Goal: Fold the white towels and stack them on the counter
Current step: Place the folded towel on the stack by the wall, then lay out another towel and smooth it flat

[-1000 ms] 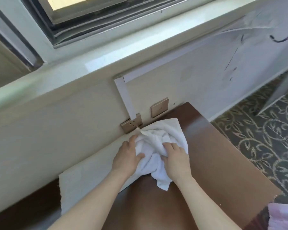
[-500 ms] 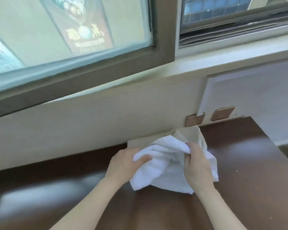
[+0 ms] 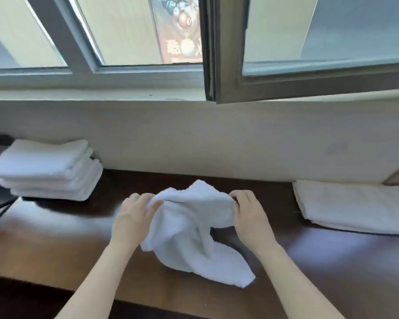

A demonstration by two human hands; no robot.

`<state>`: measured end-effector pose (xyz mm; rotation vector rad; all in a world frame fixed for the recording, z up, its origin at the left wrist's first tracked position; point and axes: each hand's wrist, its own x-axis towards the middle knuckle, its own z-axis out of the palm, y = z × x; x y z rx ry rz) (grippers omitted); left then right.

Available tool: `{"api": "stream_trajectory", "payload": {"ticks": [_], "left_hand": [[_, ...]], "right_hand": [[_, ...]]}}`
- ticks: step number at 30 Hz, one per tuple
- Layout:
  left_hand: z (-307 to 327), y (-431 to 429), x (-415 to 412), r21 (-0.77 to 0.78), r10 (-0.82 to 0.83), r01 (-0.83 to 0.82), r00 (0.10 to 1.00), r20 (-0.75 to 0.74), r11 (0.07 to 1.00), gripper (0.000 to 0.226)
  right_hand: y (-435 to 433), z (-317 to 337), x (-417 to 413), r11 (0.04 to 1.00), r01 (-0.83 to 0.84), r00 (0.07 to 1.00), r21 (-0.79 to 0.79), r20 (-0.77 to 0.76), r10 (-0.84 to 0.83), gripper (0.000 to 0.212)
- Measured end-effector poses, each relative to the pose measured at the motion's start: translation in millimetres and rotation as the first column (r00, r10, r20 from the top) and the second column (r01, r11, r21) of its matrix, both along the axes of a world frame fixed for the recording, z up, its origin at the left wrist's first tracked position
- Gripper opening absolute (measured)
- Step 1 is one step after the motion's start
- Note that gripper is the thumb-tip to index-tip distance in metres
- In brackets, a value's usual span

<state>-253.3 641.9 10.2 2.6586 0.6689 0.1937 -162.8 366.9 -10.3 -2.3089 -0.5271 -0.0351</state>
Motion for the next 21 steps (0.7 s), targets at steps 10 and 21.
{"api": "stream_trajectory", "payload": {"ticks": [10,21], "left_hand": [[-61.7,16.4,-69.1,-0.076,-0.122,0.098,0.884,-0.451,0.992,0.094],[-83.7,2.1,-62.1,-0.057,-0.128,0.115,0.83,-0.543,0.992,0.1]], "right_hand": [[66.3,-53.6,-67.3,0.9,-0.307,0.926,-0.308,-0.315,0.207,0.035],[76.6,-112.2,-104.2,0.829,-0.459,0.845,-0.319,-0.443,0.298,0.03]]}}
